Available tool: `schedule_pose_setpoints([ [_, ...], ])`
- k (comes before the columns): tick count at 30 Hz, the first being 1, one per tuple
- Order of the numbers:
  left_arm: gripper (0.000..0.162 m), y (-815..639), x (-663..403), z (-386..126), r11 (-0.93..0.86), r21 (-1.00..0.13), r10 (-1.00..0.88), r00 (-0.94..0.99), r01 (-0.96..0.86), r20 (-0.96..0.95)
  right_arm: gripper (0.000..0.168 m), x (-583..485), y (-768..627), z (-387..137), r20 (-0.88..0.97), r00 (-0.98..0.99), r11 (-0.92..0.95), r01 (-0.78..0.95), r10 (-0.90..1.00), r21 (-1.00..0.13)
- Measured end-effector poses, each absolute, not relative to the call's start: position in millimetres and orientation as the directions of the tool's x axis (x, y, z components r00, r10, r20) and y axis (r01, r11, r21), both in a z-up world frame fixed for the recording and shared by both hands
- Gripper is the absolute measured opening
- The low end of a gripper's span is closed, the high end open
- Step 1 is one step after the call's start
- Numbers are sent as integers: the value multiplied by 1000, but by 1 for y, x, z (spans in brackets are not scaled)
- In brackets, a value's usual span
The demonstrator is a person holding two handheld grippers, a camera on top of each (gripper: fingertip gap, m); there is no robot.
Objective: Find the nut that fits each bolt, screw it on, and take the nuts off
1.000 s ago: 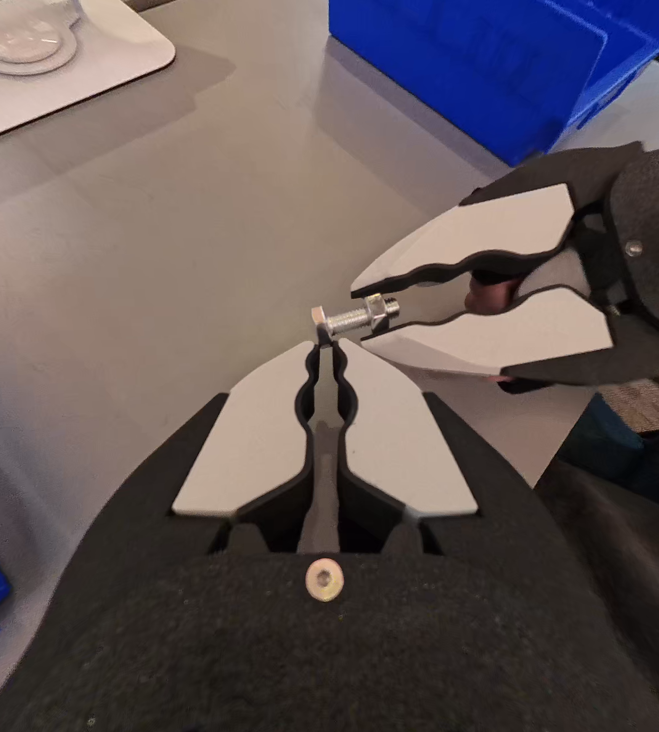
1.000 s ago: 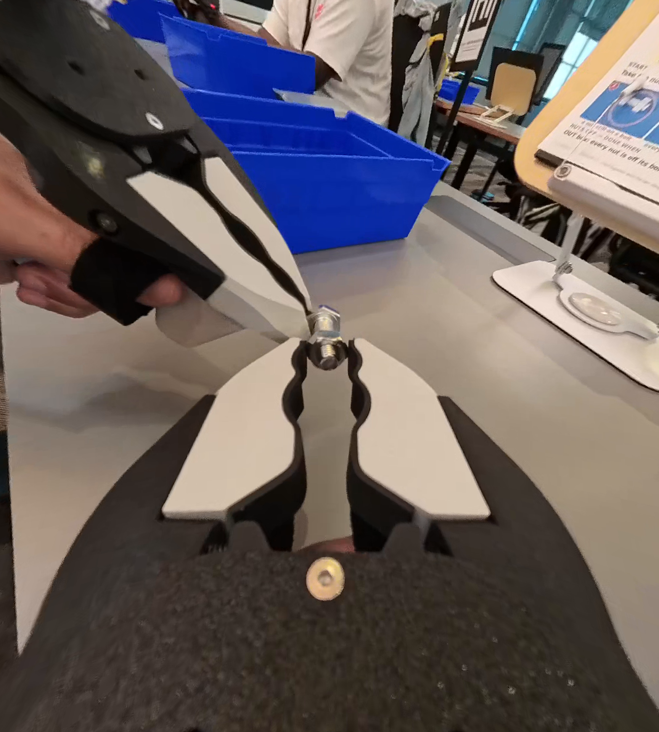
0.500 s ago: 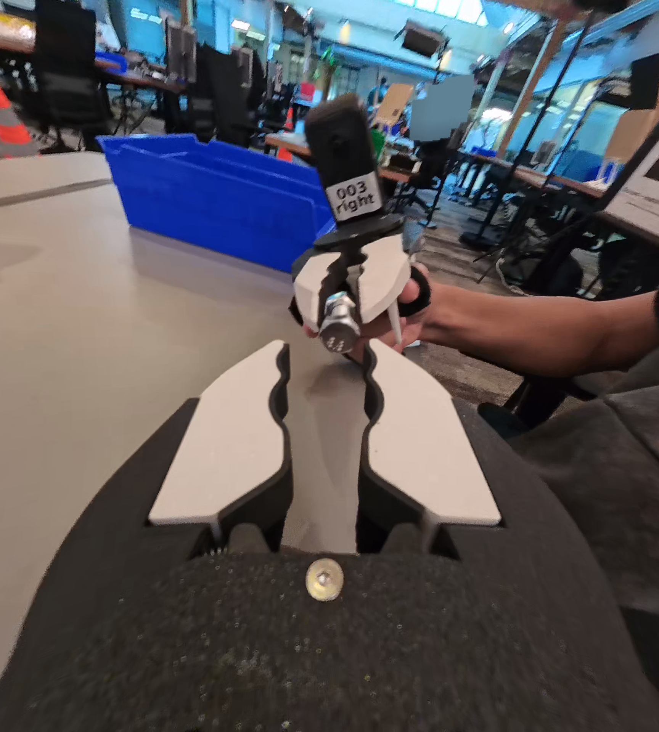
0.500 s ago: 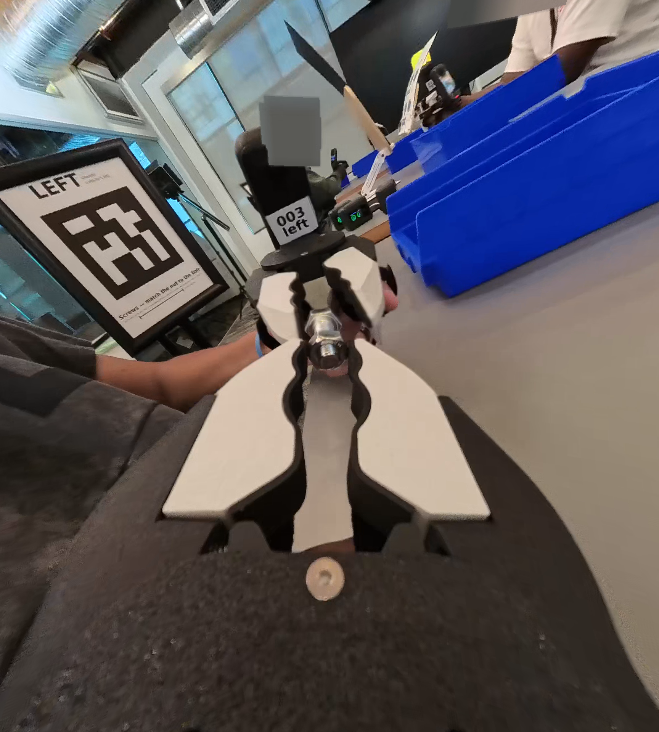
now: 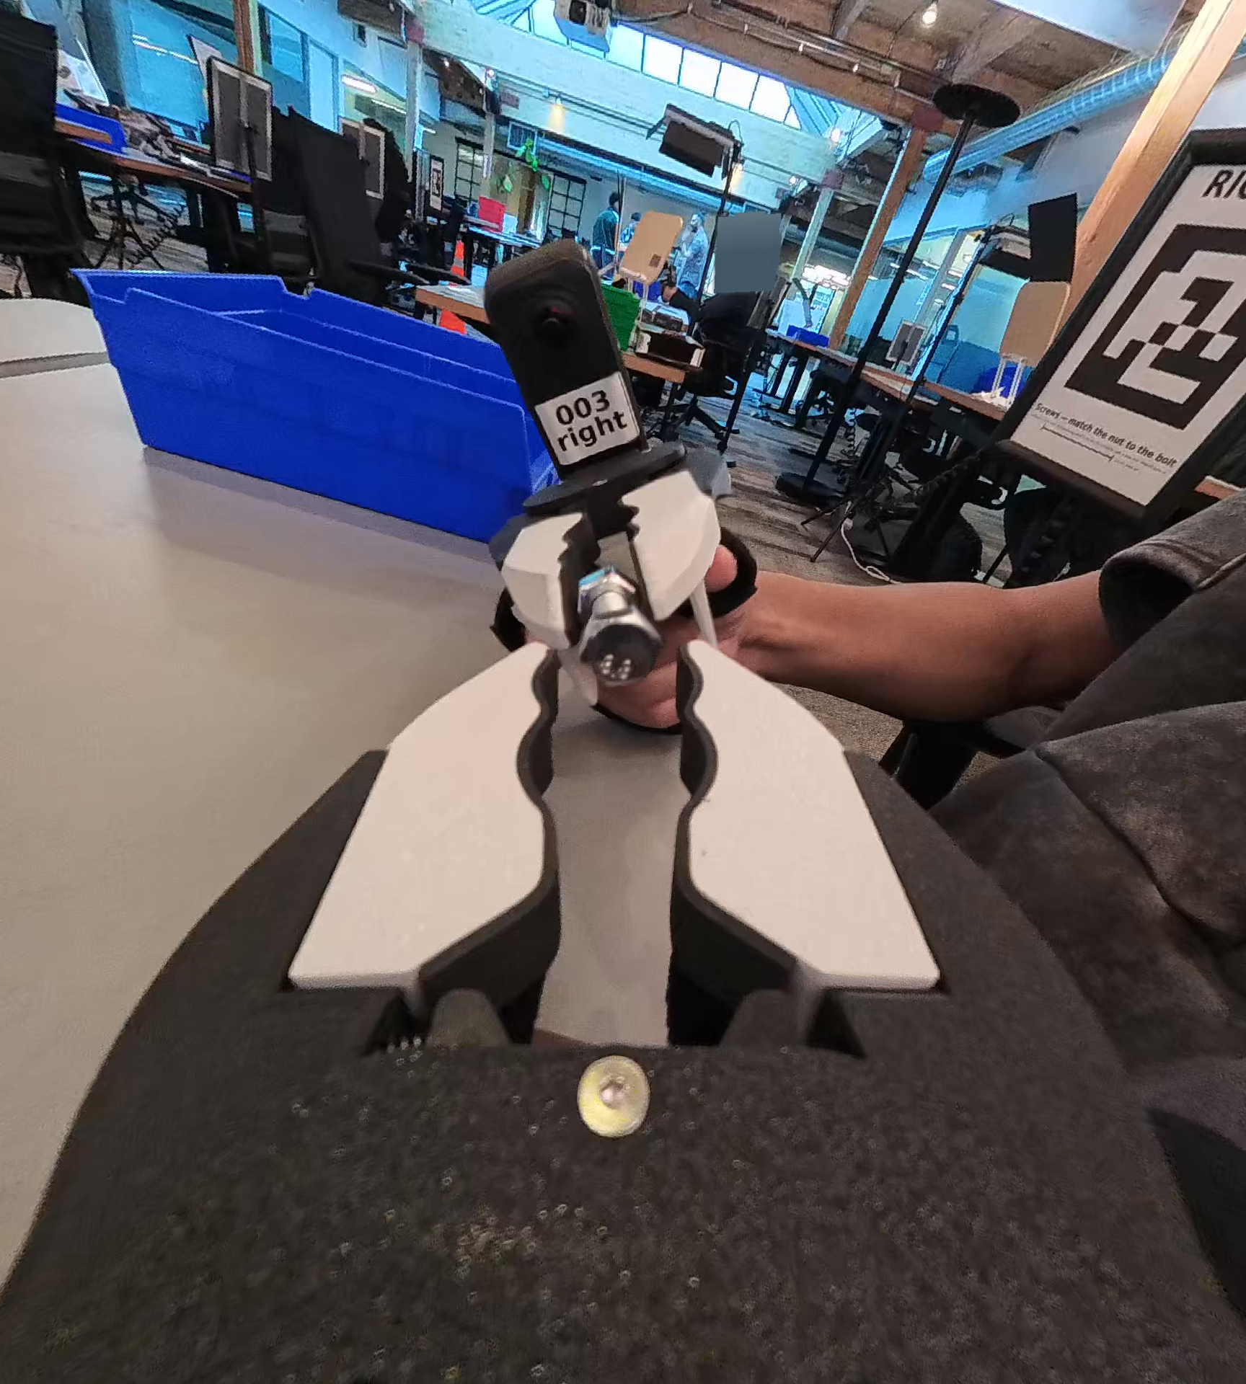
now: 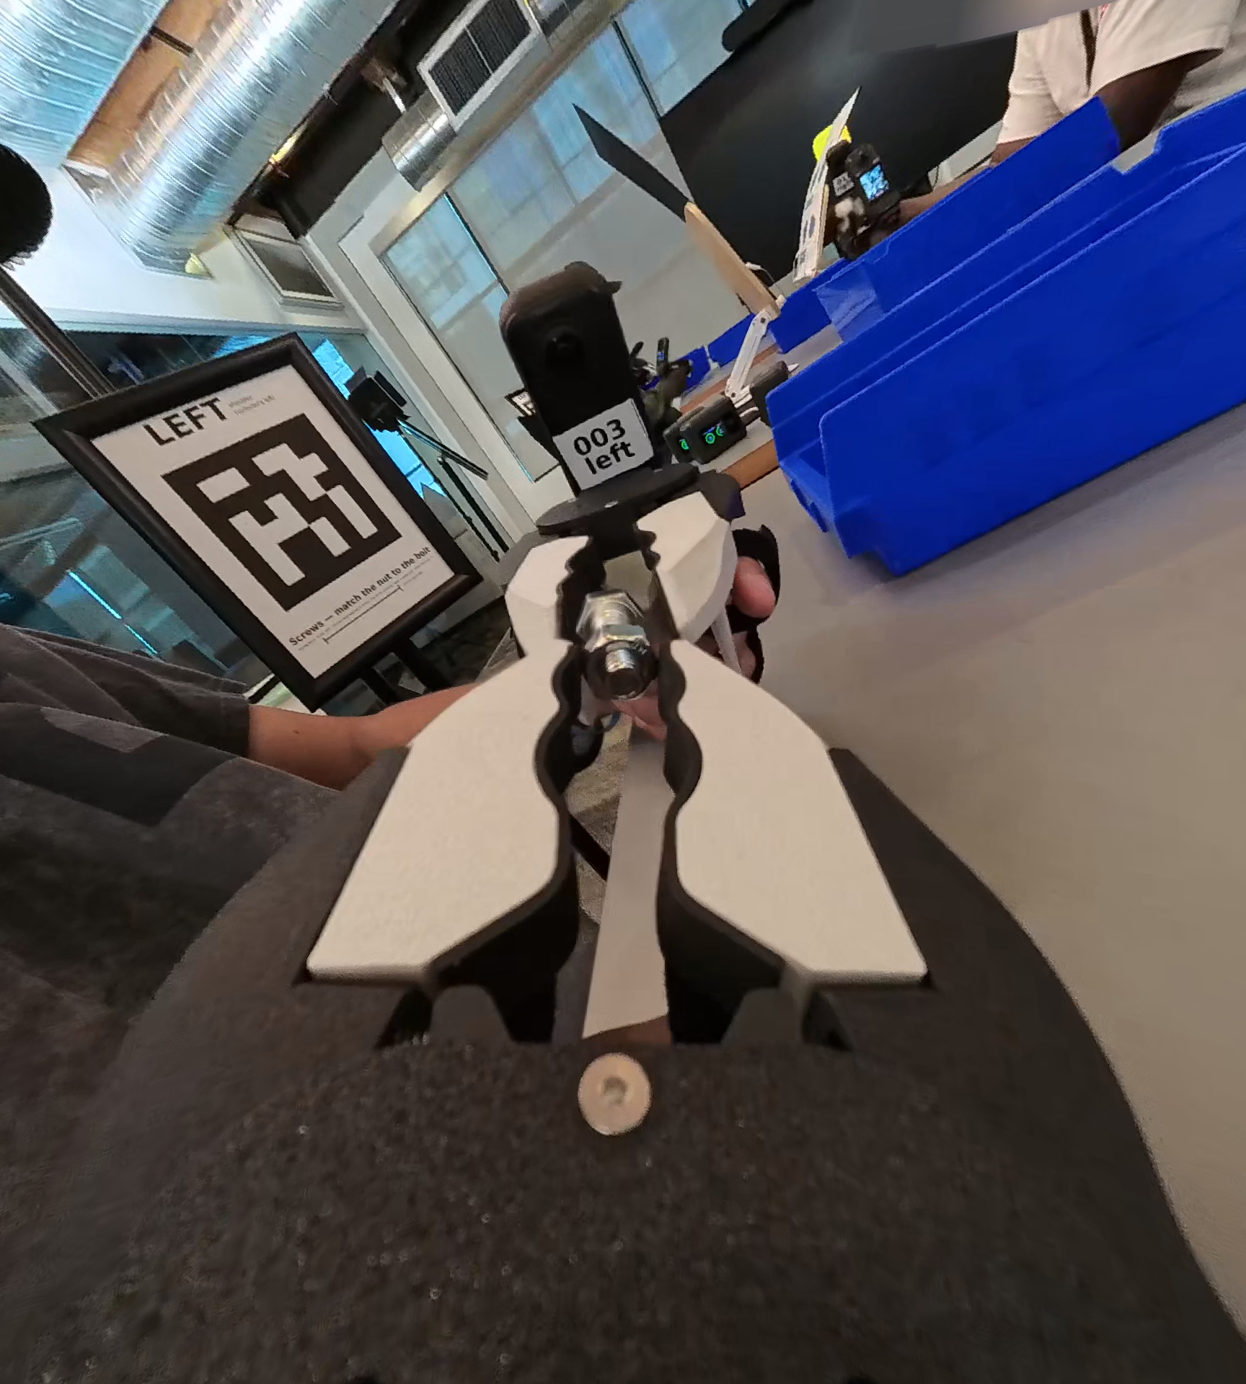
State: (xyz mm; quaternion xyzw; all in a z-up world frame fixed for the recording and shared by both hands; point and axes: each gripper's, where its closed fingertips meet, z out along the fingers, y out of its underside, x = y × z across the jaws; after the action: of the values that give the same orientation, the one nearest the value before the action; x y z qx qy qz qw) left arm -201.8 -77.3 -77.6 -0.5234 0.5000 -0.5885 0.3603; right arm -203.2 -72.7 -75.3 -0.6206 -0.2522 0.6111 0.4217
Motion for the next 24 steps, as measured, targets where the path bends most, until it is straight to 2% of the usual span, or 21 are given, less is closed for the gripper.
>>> schedule_pose_setpoints([
  [3,20,-77,-201,-78,-240,-965,-946,-197,-105,256,19,-205,-71,-78,-546,136,-517,-199,827,-833],
  [10,19,-77,-204,-80,-308,-942,-909,-250,-137,333,20,-207,-72,-83,-470,202,-446,-154,859,-882],
  [12,19,-76,-204,-79,-296,-945,-910,-257,-141,324,30,-207,-76,-85,-438,211,-422,-121,874,-899],
  [15,19,-73,-203,-75,-304,-944,-903,-278,-124,328,47,-209,-82,-87,-521,142,-510,-105,842,-854],
  [17,19,-73,-201,-75,-309,-943,-898,-289,-124,332,46,-209,-84,-78,-543,84,-528,-148,836,-836],
  [21,19,-76,-198,-78,-299,-944,-897,-296,-142,328,48,-199,-79,-61,-505,95,-474,-235,858,-849],
  [22,19,-76,-197,-80,-292,-944,-900,-289,-153,325,42,-194,-79,-54,-494,77,-458,-277,866,-845],
  [24,19,-77,-197,-82,-292,-944,-898,-294,-156,327,40,-188,-76,-51,-510,71,-465,-319,857,-826],
])
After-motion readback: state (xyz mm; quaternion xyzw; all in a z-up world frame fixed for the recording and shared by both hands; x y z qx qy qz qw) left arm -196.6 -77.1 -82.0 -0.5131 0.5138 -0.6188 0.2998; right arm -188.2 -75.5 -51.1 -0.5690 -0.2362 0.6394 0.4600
